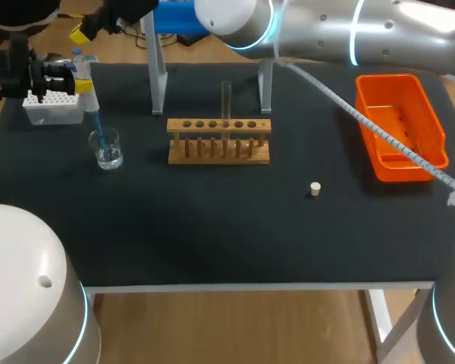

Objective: Invert the test tube, pick up the pipette, mount the tip to pipette, aspirate from beaker and dispense into the tube, eject the tip, return the pipette, and cap with the stopper.

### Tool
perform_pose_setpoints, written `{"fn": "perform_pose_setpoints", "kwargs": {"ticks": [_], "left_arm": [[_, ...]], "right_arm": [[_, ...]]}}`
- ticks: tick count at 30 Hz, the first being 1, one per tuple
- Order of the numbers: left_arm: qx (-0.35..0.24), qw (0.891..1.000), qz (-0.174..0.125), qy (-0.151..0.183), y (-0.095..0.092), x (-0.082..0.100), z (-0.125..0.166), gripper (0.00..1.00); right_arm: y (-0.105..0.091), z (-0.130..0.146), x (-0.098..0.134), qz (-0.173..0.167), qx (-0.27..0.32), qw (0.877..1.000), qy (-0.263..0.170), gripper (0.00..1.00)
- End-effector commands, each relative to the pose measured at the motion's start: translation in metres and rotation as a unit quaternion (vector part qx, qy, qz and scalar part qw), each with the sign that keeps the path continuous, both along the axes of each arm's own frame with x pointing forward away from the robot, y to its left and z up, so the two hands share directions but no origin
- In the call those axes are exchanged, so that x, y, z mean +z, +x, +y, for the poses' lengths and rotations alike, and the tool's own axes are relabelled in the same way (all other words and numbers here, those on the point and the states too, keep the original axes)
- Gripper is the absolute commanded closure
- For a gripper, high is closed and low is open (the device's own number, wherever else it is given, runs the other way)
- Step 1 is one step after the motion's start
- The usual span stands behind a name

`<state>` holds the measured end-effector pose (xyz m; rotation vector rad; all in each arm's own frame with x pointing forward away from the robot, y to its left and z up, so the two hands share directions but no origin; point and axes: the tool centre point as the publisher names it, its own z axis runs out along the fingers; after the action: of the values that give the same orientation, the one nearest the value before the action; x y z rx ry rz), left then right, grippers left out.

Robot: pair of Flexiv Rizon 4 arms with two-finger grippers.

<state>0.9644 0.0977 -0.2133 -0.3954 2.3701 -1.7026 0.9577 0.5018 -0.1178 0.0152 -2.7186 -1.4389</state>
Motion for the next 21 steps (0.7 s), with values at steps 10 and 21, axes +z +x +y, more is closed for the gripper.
{"fn": "perform_pose_setpoints", "kwargs": {"ticks": [10,21], "left_arm": [[0.001,1.000,-0.001,0.000,0.000,0.000,-0.001,1.00],[0.001,1.000,-0.001,0.000,0.000,0.000,-0.001,1.00]], "right_arm": [[0.006,0.010,-0.008,0.001,-0.001,1.000,-0.015,1.00],[0.008,0.007,-0.014,0.001,-0.005,1.000,-0.023,1.00]]}}
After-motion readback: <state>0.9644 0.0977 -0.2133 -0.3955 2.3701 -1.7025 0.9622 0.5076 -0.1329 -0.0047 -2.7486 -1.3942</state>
